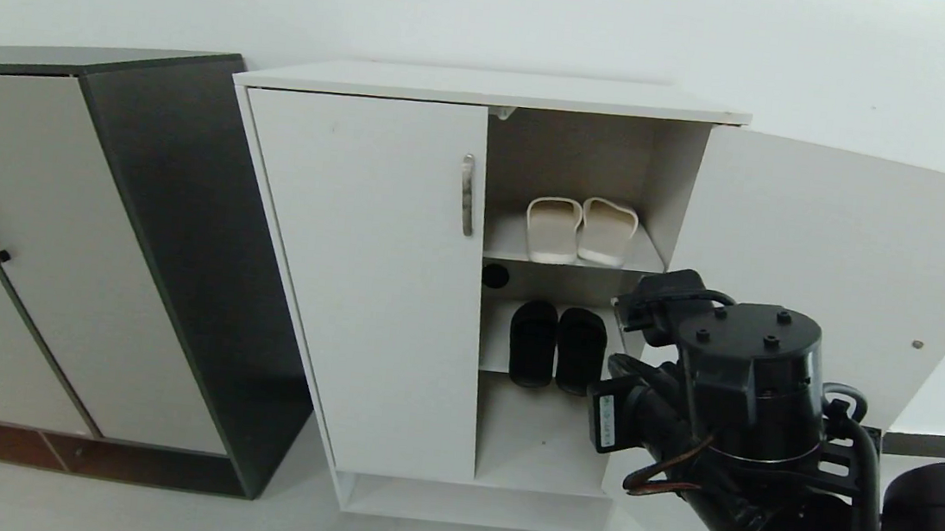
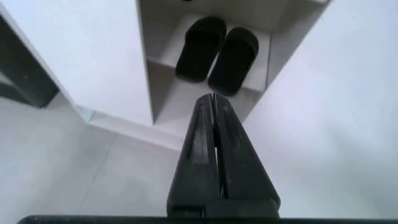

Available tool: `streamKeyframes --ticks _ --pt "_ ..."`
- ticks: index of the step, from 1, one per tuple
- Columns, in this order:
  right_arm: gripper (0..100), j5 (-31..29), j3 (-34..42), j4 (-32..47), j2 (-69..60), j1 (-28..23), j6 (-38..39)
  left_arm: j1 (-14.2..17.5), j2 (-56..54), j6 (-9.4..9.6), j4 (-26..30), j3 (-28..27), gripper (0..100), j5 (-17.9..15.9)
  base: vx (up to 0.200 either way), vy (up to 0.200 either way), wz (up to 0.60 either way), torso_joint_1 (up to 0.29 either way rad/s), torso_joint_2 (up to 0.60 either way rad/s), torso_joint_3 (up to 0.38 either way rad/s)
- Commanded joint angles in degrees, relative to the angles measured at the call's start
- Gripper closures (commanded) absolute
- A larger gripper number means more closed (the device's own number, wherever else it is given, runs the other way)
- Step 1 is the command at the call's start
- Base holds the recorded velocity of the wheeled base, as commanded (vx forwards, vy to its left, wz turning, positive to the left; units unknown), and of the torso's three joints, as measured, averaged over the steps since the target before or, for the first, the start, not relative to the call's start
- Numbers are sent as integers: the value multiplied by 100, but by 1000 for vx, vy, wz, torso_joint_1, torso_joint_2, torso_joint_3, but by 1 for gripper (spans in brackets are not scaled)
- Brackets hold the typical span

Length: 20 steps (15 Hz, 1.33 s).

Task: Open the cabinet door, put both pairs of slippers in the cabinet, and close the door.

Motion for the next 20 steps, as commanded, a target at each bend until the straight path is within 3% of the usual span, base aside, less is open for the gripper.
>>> streamKeyframes --ticks 1,5,20 --pt "100 1 14 1 5 4 -3 -2 -1 2 9 0 100 1 -200 0 0 2 7 2" --pt "100 45 58 1 14 4 -3 -2 -1 2 0 0 100 1 -200 0 0 0 5 4" --pt "100 115 129 1 41 4 -20 -2 -1 11 0 0 100 1 0 0 0 0 0 0"
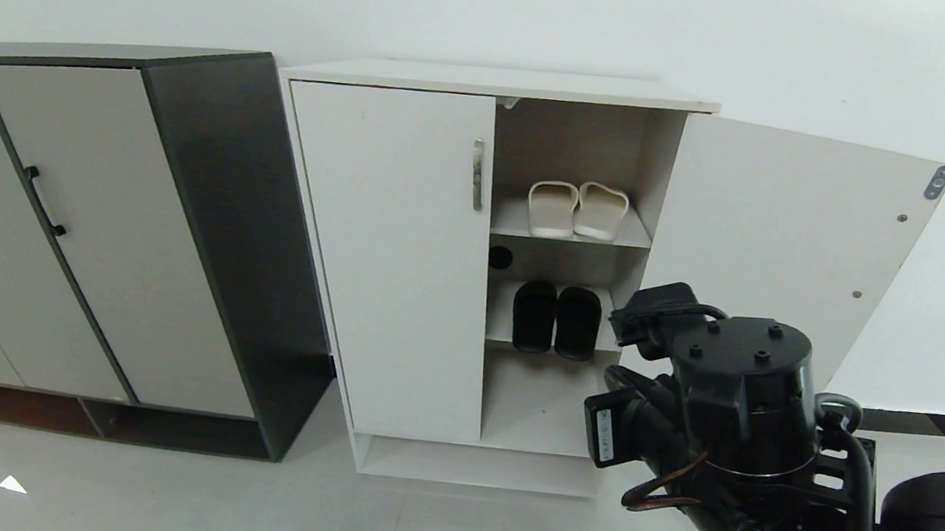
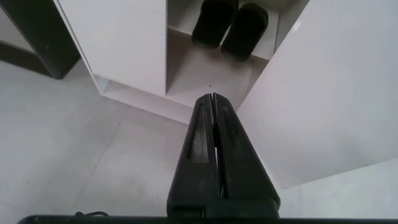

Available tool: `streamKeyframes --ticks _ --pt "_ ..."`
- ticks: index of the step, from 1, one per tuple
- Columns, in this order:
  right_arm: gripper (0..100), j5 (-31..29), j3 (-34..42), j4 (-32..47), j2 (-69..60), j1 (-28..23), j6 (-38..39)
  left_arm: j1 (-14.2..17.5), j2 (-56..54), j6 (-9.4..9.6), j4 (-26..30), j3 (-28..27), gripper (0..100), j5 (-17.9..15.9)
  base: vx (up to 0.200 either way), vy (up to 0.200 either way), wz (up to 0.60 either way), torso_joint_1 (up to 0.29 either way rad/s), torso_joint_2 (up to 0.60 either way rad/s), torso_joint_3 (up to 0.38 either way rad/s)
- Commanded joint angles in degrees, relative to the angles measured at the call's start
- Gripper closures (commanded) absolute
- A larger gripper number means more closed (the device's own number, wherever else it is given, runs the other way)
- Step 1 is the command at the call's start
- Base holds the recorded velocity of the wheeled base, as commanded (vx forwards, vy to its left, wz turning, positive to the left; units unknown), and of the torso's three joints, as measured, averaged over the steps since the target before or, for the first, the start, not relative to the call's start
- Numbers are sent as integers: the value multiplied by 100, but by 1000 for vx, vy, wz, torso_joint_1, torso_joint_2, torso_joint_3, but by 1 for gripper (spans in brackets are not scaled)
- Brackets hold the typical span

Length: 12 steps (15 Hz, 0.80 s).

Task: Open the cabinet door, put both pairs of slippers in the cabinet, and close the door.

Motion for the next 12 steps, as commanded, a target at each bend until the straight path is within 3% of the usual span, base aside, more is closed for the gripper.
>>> streamKeyframes --ticks 1,5,12 --pt "100 0 -1 6 31 1 -3 1 -1 0 0 0 100 1 0 0 0 0 0 0" --pt "100 -9 -1 6 66 1 -3 1 -1 0 0 0 100 1 0 0 0 10 -72 -74" --pt "100 -18 -62 -12 93 -25 14 1 -1 -9 0 0 100 1 0 0 0 62 -408 -345"
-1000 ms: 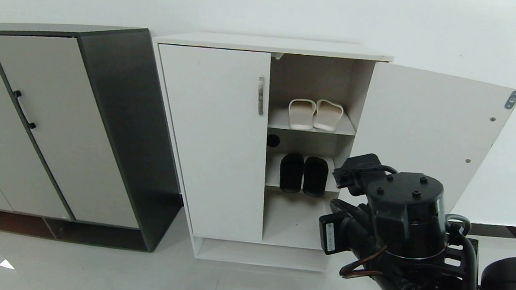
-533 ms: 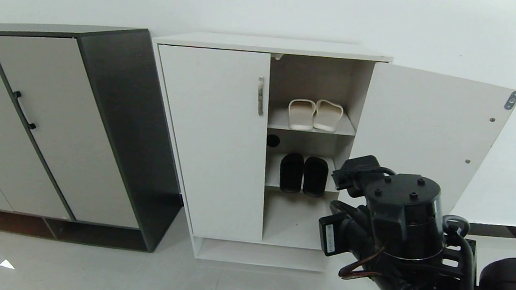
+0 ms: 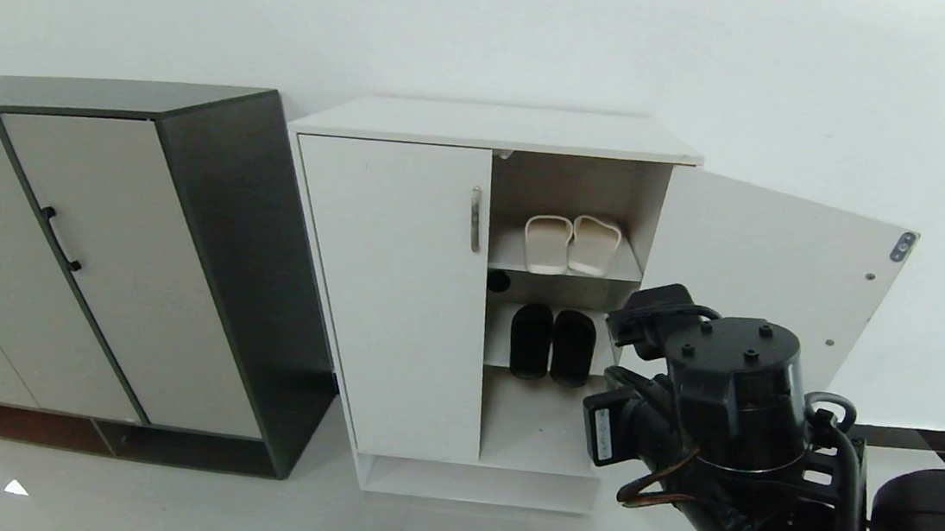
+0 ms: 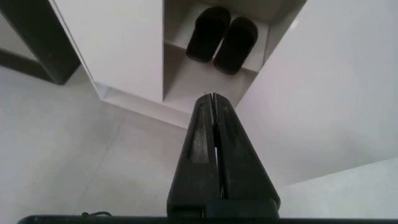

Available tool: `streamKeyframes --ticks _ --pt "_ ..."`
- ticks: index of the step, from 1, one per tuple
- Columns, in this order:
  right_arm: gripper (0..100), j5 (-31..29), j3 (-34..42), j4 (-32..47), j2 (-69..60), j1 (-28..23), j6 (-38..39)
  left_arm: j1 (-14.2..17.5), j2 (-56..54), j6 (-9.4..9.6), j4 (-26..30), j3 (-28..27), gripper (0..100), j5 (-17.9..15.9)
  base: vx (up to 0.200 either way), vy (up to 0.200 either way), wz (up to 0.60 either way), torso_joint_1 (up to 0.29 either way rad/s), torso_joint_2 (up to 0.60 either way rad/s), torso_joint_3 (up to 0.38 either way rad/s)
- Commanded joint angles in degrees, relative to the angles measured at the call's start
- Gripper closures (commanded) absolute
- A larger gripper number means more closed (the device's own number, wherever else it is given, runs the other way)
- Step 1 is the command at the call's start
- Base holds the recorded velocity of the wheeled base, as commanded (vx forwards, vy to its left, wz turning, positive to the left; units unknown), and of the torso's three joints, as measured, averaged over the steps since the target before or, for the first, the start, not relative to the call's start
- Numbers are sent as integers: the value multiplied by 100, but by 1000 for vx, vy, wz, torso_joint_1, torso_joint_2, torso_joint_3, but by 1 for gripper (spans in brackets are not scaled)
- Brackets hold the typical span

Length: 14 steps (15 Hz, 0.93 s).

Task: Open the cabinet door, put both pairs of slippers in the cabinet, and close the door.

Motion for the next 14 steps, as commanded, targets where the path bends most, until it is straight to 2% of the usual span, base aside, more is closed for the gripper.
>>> streamKeyframes --ticks 1,4,14 --pt "100 -10 -70 -38 32 -69 12 -2 -1 -5 0 0 100 1 0 0 0 115 -471 -339" --pt "100 -54 -87 -381 146 -156 -5 -2 -1 -5 0 0 100 1 0 0 0 131 -461 -329" --pt "100 -54 -78 -399 252 -156 -14 -2 -1 -5 0 0 100 1 0 0 0 180 -490 -315"
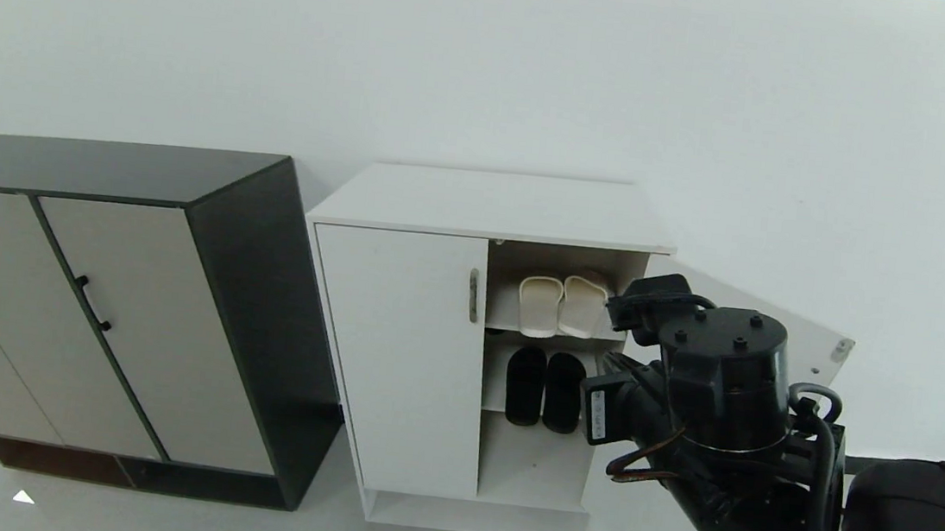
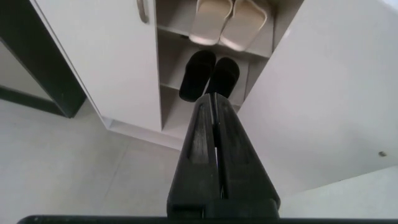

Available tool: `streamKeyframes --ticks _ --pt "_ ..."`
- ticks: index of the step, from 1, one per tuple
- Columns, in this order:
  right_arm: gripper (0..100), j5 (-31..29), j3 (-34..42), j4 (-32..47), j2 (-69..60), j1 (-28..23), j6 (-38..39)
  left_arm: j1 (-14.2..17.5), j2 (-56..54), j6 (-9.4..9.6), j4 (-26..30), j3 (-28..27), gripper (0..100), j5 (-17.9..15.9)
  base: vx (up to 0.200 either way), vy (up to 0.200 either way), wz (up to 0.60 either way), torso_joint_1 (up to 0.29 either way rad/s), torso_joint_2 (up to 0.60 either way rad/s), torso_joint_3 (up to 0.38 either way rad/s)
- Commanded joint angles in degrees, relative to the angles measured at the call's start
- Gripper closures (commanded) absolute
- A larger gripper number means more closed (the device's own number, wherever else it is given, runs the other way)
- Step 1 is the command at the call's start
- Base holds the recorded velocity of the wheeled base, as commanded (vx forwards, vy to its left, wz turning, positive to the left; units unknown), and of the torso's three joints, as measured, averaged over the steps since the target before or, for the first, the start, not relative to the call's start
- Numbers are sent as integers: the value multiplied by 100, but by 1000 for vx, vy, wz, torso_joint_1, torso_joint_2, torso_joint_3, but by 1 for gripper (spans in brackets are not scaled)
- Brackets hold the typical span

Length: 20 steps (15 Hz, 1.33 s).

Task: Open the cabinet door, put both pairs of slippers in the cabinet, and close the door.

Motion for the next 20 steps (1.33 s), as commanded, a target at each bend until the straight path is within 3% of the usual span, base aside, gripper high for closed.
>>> streamKeyframes --ticks 1,10,18,20 --pt "100 0 5 -2 26 2 -1 1 -1 0 0 0 100 1 0 0 0 207 -525 -305" --pt "100 0 84 -11 35 -51 -18 1 -1 0 0 0 100 1 0 0 0 237 -541 -311" --pt "100 0 119 -2 52 -68 -27 1 -1 0 0 0 100 1 0 0 0 20 -42 -26" --pt "100 0 119 -2 52 -77 -27 1 -1 0 0 0 100 1 0 0 -600 2 2 2"
